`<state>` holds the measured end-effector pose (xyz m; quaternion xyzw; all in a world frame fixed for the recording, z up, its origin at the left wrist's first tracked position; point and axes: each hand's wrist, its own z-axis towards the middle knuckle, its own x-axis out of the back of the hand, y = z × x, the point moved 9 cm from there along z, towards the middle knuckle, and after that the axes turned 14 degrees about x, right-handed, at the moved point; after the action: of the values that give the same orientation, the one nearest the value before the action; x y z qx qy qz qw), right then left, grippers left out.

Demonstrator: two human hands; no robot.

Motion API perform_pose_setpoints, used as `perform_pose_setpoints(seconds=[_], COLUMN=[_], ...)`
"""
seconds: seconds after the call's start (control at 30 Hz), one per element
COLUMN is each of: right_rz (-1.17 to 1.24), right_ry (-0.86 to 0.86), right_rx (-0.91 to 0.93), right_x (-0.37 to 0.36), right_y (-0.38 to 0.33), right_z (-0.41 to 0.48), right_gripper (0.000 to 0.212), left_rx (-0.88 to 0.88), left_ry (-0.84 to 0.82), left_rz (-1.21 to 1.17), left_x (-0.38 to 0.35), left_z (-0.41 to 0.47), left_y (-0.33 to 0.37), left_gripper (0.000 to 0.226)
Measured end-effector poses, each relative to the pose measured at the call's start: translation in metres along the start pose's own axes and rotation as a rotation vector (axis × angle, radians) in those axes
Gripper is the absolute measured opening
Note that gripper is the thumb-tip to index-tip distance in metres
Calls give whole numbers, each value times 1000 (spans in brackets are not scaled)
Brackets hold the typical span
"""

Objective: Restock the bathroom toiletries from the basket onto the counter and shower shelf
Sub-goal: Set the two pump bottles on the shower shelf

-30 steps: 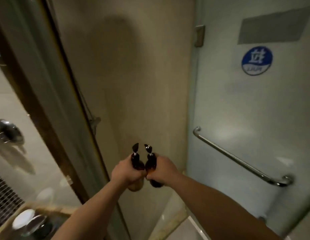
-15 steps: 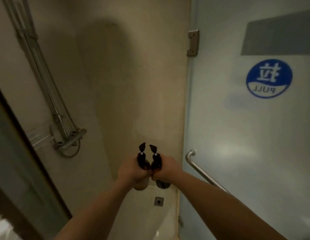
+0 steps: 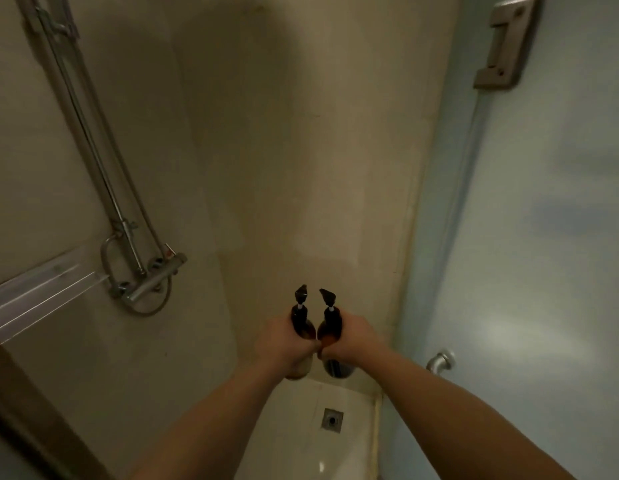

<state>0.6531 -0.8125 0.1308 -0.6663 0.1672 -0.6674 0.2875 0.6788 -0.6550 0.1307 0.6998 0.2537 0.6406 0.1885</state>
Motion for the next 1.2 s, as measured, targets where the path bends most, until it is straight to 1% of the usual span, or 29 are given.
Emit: perform_pose_setpoints(seconds=[0.13, 0.2, 0.3, 0.43, 0.53, 0.63, 0.7, 0.8, 0.87, 0.93, 1.0, 1.07, 1.13, 1.2], right_rz=[-104, -128, -152, -138, -117, -73, -56, -56, -93, -191, -256, -268, -298, -297], right_ry=[-32, -41, -52, -66, -129, -196, -243, -325, -379, -411, -413, -427, -425, -377], right_rx=[42, 43, 73, 93, 125, 150, 182, 273, 359, 480, 593, 689, 796, 880], right_x=[17, 26, 31, 19, -3, -30, -49, -73, -84, -89, -90, -91, -92, -90], right_y=[-16, -25, -38, -43, -45, -52, -60, -81, -102, -132, -168, -206, -247, -285], right_z=[68, 103, 152, 207, 243, 279, 303, 344, 374, 401, 426, 448, 464, 473], right_gripper=[57, 55, 57, 58, 60, 57, 60, 66, 64, 60, 66, 70, 67, 69], left_rx=[-9, -8, -19, 76, 140, 215, 271, 355, 398, 448, 505, 545, 568, 593], left_ry=[24, 30, 47, 97, 111, 130, 144, 175, 210, 265, 320, 375, 432, 495], left_rz=[-34, -71, -69, -99, -103, -68, -42, -33, -30, -10, -37, -64, -62, -75], left_x=[23, 39, 60, 73, 78, 89, 99, 120, 139, 161, 186, 219, 258, 299], left_z=[60, 90, 130, 171, 196, 221, 234, 255, 269, 277, 280, 284, 287, 283], left_y=[11, 16, 19, 1, -19, -41, -57, -82, -93, -100, -105, -112, -121, -131], left_gripper=[51, 56, 57, 58, 58, 59, 60, 62, 65, 65, 62, 62, 69, 75])
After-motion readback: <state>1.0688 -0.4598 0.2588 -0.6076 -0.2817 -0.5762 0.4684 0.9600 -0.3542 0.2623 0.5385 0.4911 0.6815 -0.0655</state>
